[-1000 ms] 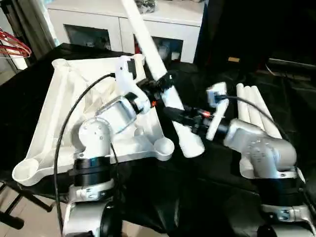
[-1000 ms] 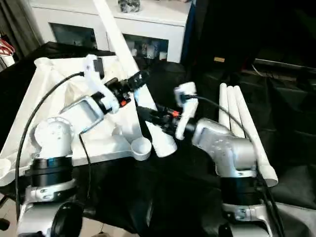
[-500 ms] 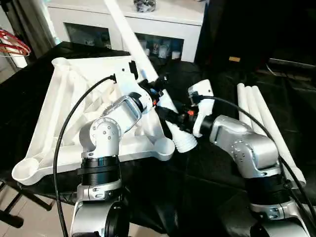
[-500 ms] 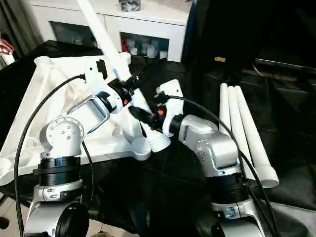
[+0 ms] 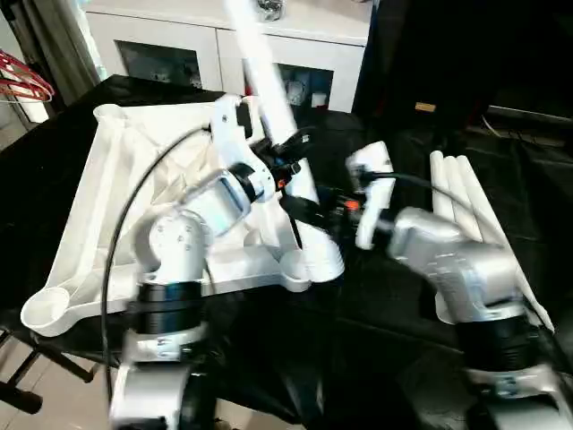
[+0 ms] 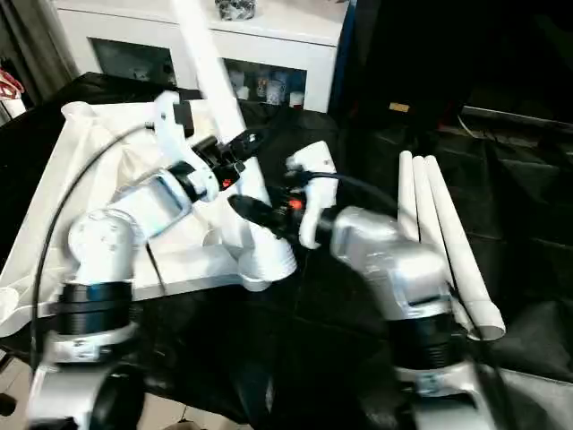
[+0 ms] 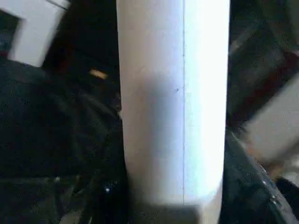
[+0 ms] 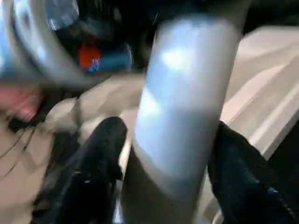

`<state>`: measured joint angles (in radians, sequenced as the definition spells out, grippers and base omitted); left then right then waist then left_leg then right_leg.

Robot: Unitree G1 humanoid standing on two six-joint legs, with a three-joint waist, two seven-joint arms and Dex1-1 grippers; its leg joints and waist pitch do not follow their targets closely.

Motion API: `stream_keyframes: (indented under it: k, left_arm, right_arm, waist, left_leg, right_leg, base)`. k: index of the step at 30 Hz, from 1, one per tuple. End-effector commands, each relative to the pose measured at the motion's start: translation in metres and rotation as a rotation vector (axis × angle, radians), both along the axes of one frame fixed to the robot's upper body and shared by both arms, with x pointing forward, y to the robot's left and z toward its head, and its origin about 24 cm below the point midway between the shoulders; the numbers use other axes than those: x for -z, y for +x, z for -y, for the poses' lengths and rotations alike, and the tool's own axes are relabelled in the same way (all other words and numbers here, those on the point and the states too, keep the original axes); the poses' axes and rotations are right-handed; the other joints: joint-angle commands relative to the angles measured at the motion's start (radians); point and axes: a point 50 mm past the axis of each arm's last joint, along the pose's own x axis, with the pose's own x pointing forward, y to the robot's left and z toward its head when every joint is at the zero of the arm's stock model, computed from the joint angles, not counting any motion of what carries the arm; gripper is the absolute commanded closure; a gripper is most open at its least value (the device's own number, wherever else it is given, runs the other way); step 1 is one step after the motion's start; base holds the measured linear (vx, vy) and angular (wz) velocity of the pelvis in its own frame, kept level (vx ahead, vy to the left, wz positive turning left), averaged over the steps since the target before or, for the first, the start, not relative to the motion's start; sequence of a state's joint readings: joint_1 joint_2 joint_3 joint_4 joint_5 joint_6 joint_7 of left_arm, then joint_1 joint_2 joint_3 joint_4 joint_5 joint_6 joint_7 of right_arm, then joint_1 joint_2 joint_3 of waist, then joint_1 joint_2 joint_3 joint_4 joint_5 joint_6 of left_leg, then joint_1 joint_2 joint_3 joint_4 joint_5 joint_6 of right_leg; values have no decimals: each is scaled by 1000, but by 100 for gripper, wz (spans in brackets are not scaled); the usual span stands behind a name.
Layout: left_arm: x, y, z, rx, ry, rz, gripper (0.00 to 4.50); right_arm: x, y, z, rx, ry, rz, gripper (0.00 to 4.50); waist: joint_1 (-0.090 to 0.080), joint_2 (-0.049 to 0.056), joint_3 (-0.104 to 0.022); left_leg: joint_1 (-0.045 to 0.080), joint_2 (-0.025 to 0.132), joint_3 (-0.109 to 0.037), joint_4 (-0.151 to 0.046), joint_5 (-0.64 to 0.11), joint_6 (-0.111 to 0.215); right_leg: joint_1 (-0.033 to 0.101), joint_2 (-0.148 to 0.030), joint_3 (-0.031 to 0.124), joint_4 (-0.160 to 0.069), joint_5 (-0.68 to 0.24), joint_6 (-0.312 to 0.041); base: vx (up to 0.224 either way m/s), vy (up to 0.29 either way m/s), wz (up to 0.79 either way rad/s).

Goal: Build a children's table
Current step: Pick table leg

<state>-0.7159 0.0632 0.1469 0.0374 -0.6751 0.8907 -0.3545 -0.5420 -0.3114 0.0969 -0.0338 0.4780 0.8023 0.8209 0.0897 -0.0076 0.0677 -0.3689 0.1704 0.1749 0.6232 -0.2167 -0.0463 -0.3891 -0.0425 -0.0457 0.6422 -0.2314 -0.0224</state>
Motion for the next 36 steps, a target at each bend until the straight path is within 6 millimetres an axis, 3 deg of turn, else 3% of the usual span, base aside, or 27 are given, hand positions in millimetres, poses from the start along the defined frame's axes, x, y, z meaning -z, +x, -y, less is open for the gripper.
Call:
stream_keyframes:
  k: [1,9,10,16,20,28,29,32,33,34,36]
  left_arm:
    - [-9,-8,6,125,-12,59,265]
    - [-33,-31,3,485,-142,235,266]
    - [-35,-33,4,510,-156,244,266]
    - [-39,-39,7,619,-201,278,266]
    - [-36,-41,6,654,-198,276,267]
    - [-31,-41,6,615,-160,270,267]
    - [-30,-39,6,596,-146,268,211]
    - [-25,-31,6,505,-112,243,191]
    - [-24,-29,6,475,-96,238,179]
    - [-18,-21,7,349,-7,225,168]
    - [-15,-17,8,284,31,210,153]
  right_arm:
    - [2,-7,0,-85,3,-24,136]
    - [-2,-20,7,-279,46,-89,133]
    - [-2,-22,7,-296,43,-94,151]
    - [-1,-25,5,-326,48,-115,194]
    - [-2,-24,6,-313,51,-114,238]
    - [-5,-22,1,-247,89,-87,259]
    - [-6,-22,1,-245,92,-84,259]
    - [-8,-21,-1,-201,99,-65,259]
    - [-9,-20,-2,-185,99,-53,259]
    - [-10,-17,-4,-125,103,-39,259]
    - [-11,-16,-5,-108,103,-28,259]
  waist:
    - [1,-6,-73]
    - [1,-6,-74]
    - [0,0,-73]
    - [-2,0,-72]
    - [-2,-3,-73]
    - [-1,-4,-75]
    - [-1,-4,-74]
    - [-3,-4,-73]
    - [-2,0,-74]
    - [-3,-2,-74]
    - [-3,0,-75]
  left_leg:
    - [7,57,-23,-65,29,49]
    - [7,58,-20,-63,20,54]
    - [8,58,-20,-63,17,52]
    - [10,58,-21,-66,-12,31]
    - [10,58,-22,-67,-1,26]
    - [9,58,-21,-65,14,29]
    - [8,58,-20,-65,11,29]
    - [9,59,-21,-67,6,20]
    - [10,58,-21,-66,5,14]
    - [10,57,-20,-66,3,12]
    - [10,59,-22,-67,-1,3]
  right_leg:
    - [64,-101,59,-65,74,-227]
    - [64,-100,58,-63,69,-256]
    - [61,-99,58,-64,67,-256]
    - [62,-100,59,-72,-3,-245]
    - [61,-97,58,-70,1,-237]
    - [61,-98,58,-66,28,-240]
    - [61,-99,59,-67,26,-239]
    - [60,-97,59,-69,9,-231]
    - [59,-97,59,-71,8,-228]
    - [59,-97,59,-71,6,-227]
    - [62,-97,59,-70,5,-218]
  base:
    - [0,0,0]
    - [0,0,0]
    - [0,0,0]
    - [0,0,0]
    - [0,0,0]
    - [0,0,0]
    - [0,0,0]
    - [0,0,0]
    - [0,0,0]
    - [0,0,0]
    - [0,0,0]
